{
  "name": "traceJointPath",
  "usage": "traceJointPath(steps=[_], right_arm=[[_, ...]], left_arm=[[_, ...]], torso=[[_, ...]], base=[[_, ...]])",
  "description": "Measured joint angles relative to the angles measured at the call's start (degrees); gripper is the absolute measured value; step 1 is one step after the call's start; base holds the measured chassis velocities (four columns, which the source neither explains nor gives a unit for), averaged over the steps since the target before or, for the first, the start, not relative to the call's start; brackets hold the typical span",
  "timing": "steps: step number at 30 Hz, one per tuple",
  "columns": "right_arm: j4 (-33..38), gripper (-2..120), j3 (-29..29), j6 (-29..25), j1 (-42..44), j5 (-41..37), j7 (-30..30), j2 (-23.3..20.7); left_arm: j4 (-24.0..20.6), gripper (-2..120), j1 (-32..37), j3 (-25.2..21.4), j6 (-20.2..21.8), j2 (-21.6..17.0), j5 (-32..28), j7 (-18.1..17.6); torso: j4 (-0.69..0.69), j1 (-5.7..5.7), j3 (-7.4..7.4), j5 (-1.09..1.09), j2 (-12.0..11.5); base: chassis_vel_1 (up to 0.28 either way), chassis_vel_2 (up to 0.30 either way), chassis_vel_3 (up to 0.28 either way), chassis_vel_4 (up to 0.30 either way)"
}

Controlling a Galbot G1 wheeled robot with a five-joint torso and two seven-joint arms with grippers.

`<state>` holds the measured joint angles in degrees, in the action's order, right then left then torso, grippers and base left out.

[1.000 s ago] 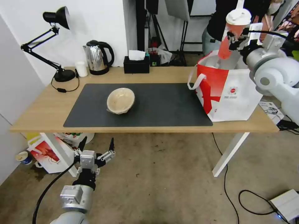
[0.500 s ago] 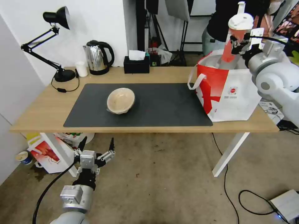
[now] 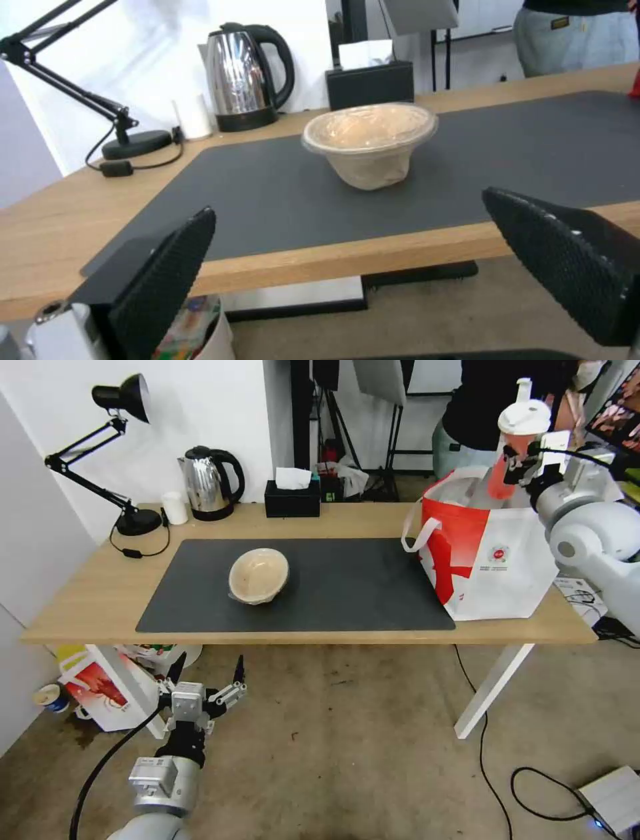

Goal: Pick up the trash from the table and place it into the takeout bag.

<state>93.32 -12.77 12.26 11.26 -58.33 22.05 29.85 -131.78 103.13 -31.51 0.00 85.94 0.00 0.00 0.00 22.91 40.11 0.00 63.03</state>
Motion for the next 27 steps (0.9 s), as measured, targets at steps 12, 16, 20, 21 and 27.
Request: traceJointPath(steps=[12, 16, 20, 21, 27], right_arm=[[-0.02, 7, 0.00, -0.15, 1.83, 2.33, 0.78, 0.66], [0.29, 18, -0.01, -0.06, 1.97, 3.22, 1.32, 0.60], [0.90, 32, -0.05, 0.61, 2.03, 3.07, 1.72, 0.17], [1.23, 37, -0.05, 1.42, 2.03, 2.70, 1.84, 0.00], [1.92, 55, -0.05, 4.24, 2.05, 2.90, 2.25, -0.73]], left_arm=[[0.00, 100, 0.00, 0.00, 0.00, 0.00, 0.00, 0.00], [0.00, 100, 0.00, 0.00, 0.00, 0.00, 0.00, 0.00], [0.00, 100, 0.00, 0.00, 0.00, 0.00, 0.00, 0.00], [0.00, 100, 0.00, 0.00, 0.00, 0.00, 0.00, 0.00], [0.00, 100, 0.00, 0.00, 0.00, 0.00, 0.00, 0.00]], torso=[[0.00, 0.00, 0.00, 0.00, 0.00], [0.00, 0.00, 0.00, 0.00, 0.00], [0.00, 0.00, 0.00, 0.00, 0.00], [0.00, 0.00, 0.00, 0.00, 0.00], [0.00, 0.00, 0.00, 0.00, 0.00]], base=[[0.000, 0.000, 0.000, 0.000], [0.000, 0.000, 0.000, 0.000], [0.000, 0.000, 0.000, 0.000], [0.000, 0.000, 0.000, 0.000], [0.000, 0.000, 0.000, 0.000]])
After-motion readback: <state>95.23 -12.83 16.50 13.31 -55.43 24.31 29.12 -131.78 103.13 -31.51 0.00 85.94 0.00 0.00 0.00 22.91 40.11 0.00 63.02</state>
